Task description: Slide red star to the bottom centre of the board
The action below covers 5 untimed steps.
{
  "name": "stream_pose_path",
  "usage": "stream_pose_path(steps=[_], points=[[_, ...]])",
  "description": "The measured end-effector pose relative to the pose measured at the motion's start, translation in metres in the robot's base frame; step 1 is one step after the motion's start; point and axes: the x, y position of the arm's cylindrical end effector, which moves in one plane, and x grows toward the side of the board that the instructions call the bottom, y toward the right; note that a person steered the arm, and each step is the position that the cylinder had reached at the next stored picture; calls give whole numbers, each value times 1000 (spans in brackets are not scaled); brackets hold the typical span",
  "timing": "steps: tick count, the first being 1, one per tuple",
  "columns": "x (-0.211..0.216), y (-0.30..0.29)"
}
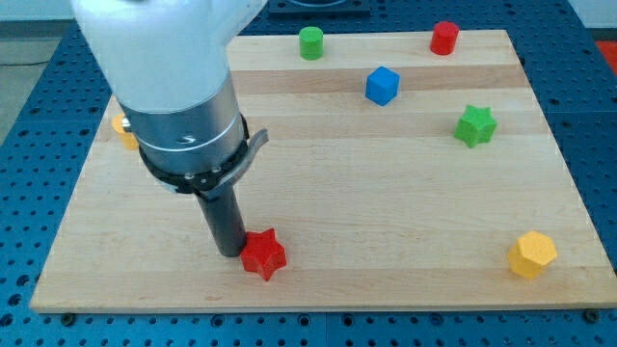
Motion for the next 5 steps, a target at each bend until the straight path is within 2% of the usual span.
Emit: stream_pose_path(steps=[5], points=[[0, 43]])
